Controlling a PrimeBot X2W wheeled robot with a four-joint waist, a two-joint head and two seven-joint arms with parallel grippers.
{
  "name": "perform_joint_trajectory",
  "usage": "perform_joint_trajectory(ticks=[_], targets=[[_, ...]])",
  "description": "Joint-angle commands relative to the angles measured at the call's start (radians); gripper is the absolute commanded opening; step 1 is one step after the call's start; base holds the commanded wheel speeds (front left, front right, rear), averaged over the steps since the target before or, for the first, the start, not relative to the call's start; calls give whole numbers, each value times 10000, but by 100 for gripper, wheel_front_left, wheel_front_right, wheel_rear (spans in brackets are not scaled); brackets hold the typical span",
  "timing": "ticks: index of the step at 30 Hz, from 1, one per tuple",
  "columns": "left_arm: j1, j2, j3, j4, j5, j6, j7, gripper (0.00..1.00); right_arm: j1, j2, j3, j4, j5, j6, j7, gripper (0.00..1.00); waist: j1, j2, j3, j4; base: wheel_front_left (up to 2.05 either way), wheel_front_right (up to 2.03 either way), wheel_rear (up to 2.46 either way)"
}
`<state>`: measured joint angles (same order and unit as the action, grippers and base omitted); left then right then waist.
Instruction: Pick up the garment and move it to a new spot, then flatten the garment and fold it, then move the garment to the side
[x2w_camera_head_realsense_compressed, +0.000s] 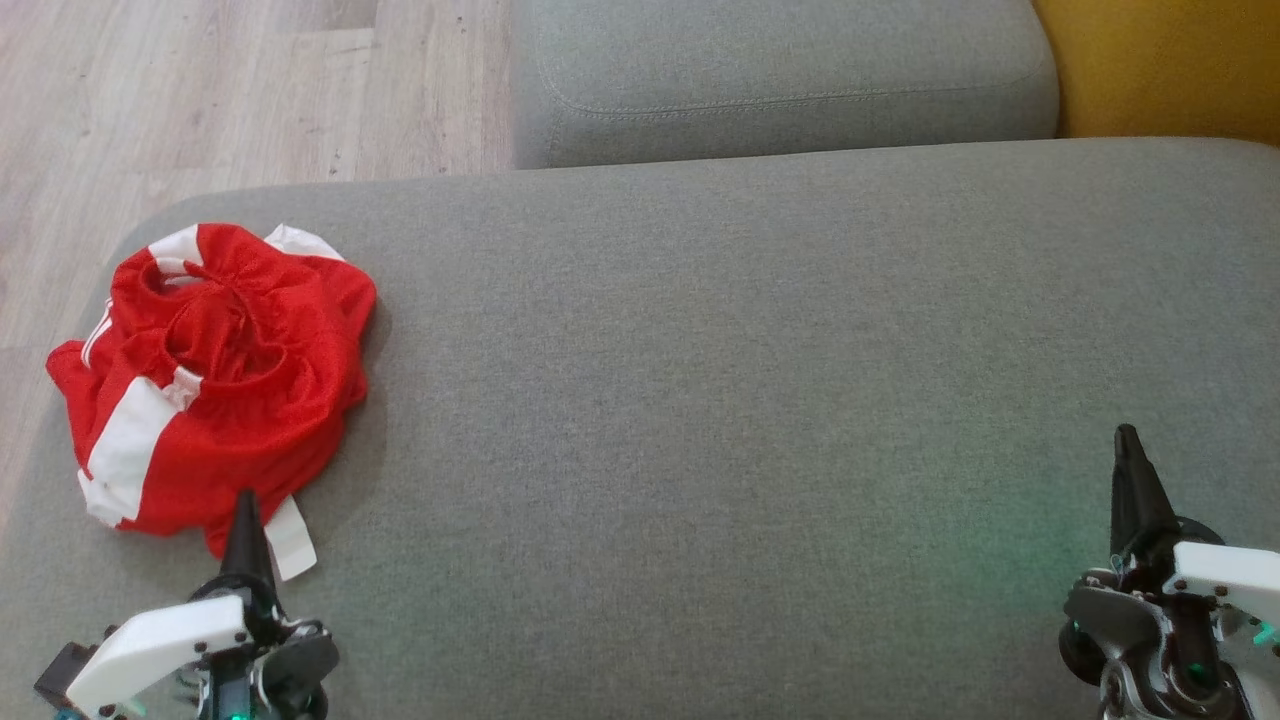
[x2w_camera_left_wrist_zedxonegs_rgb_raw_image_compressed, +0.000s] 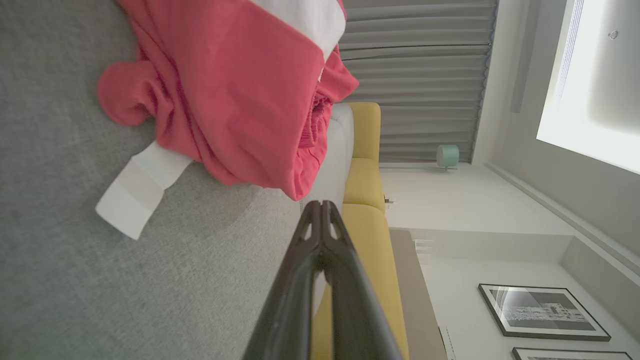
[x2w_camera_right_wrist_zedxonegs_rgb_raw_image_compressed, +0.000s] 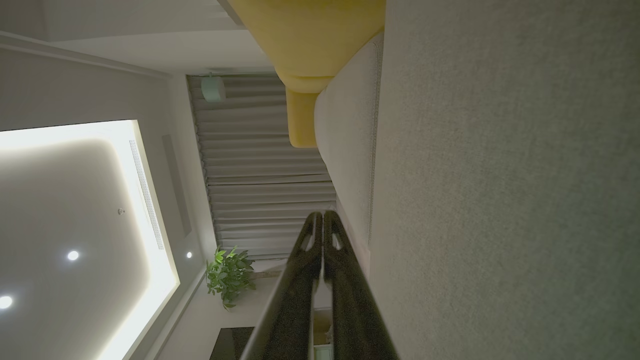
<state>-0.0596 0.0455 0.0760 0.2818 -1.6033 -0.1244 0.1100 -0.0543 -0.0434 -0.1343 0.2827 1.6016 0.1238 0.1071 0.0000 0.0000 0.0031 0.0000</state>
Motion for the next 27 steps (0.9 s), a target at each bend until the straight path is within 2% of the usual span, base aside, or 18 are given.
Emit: perform_joint_trajectory(ticks=[1,27], targets=[[-483,47,373,-369,-57,-63,29,0,-536,-68,210,-380,74,69,58,0,0,0,0,0,0,0,0],[-483,47,373,-370,-57,-63,29,0,-536,-68,210,-380,74,69,58,0,0,0,0,0,0,0,0]])
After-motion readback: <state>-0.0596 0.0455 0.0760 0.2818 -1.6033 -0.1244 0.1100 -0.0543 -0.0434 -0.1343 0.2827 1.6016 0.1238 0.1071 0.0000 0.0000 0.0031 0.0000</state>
